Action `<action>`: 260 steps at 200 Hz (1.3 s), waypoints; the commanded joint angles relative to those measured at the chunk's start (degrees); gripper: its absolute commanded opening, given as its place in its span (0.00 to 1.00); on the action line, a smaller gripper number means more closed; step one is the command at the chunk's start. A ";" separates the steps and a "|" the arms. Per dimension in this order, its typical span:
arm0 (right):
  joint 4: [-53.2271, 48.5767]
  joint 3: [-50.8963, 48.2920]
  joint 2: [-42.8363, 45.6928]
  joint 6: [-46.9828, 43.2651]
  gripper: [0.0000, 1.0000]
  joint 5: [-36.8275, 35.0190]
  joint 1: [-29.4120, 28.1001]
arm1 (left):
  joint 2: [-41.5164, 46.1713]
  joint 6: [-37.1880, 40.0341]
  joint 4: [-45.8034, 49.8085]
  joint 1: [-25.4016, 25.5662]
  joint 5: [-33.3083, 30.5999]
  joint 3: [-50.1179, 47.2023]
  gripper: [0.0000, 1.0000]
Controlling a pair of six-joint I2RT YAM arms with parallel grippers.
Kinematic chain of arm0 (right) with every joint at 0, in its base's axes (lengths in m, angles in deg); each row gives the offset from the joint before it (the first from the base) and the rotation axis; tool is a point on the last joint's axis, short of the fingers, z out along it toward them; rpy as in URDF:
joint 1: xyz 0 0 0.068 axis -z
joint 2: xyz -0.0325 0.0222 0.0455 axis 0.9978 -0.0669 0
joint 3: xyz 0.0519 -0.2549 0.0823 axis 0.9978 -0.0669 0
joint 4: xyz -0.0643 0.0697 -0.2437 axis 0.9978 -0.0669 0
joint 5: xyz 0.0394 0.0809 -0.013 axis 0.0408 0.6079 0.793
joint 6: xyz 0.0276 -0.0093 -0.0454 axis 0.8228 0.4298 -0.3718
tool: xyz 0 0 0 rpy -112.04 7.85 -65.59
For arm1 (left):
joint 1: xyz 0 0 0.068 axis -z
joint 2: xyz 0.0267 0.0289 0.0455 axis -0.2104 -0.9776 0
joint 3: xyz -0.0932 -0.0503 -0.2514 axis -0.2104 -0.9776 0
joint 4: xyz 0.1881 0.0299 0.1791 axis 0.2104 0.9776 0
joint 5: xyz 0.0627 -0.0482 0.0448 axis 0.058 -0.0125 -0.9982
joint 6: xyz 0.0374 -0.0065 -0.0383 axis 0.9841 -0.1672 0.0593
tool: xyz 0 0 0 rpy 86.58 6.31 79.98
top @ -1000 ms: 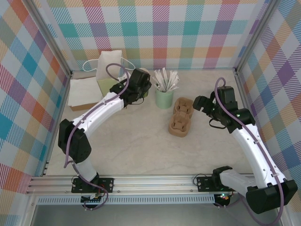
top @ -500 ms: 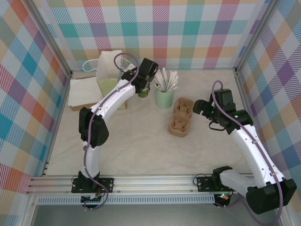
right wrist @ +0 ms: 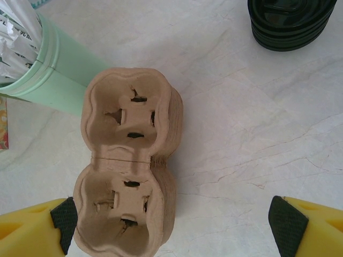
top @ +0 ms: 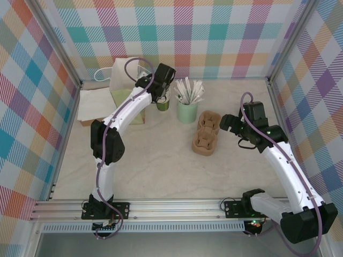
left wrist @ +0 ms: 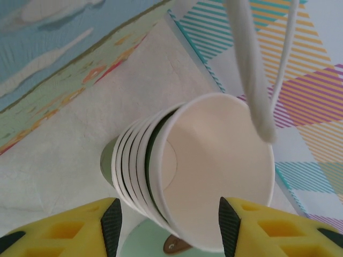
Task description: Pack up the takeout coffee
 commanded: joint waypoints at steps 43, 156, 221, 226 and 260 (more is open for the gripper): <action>-0.16 -0.54 -0.57 -1.02 0.94 -0.59 -0.20 | -3.42 0.62 2.83 -1.43 0.52 5.26 0.50; -0.07 -0.55 -1.36 -1.31 0.94 -0.34 -0.24 | -6.17 1.05 3.87 -2.51 1.83 8.32 0.29; -0.17 -0.54 -1.53 -1.34 0.94 -0.19 -0.25 | -5.95 1.26 4.06 -2.84 2.49 8.31 0.09; -0.16 -0.54 -1.51 -1.38 0.94 -0.18 -0.25 | -5.83 1.26 4.06 -2.92 2.50 8.32 0.08; -0.23 -0.62 -1.47 -1.37 0.94 -0.15 -0.22 | -5.01 1.31 4.43 -2.84 2.66 8.19 0.03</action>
